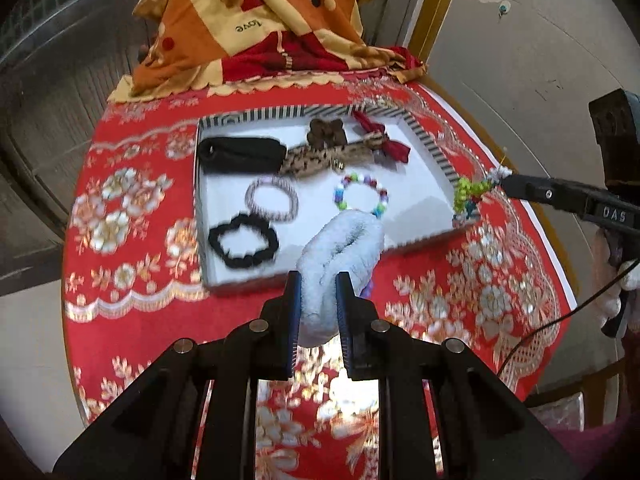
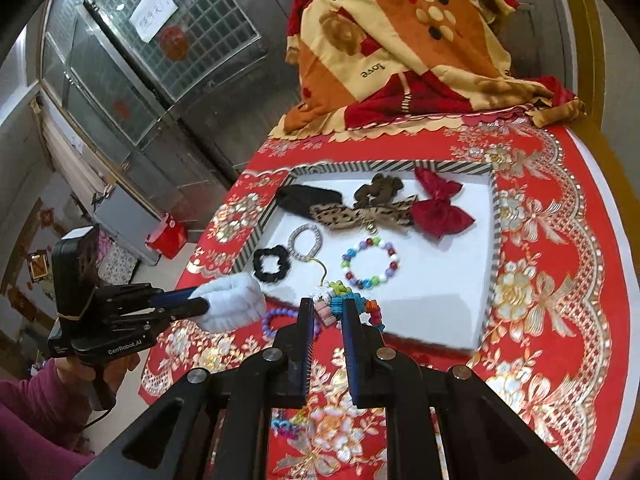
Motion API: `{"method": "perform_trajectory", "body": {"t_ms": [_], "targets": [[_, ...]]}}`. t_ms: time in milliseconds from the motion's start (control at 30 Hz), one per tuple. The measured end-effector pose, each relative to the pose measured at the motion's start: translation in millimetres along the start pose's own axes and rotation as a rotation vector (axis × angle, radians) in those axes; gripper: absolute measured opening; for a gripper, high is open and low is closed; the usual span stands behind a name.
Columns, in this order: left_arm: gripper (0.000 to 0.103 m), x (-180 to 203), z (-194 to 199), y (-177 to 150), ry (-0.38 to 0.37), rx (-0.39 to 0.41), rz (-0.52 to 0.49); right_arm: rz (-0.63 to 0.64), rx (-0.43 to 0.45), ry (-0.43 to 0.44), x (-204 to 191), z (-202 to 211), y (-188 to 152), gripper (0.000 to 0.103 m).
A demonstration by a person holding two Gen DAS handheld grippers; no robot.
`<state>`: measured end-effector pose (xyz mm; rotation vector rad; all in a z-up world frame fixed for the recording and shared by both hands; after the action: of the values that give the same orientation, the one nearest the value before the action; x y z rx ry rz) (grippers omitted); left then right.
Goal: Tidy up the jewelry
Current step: 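Carry both items into the white tray and open both tools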
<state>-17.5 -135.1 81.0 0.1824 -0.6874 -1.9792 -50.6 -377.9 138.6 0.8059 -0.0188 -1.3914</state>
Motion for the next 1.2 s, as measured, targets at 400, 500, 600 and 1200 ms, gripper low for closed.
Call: {"method": "perform_trajectory", "body": {"t_ms": [400,500,600,1200], "targets": [[0.016,8.6,-29.1,29.6,0.012,-0.020,-0.009,-0.031,-0.034,-0.025,17.6,-15.9,9.4,0.013],[0.016,9.0,-40.4,35.5,0.001,-0.037,0.007,-0.046,-0.045,-0.022,22.6,-22.8,10.7,0.013],[0.016,9.5,-52.9,41.6,-0.017,-0.056,0.034,-0.062,-0.059,-0.013,27.2,-31.9,11.6,0.013],[0.018,-3.3,-109.1,43.2,-0.031,-0.157,0.202,-0.162,-0.172,-0.132,99.7,-105.7,23.5,0.013]]}}
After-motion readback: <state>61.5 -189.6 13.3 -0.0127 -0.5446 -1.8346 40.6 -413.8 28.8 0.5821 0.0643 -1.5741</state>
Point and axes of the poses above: each gripper's, at about its wrist camera, not at the fingertips, and z roughly against the way its jaws point, x to its right, y to its top, the point moved 5 cm from there along -z, roughly the way its jaws point, and after that the axes turned 1 degree about -y, right-handed, at the moved point
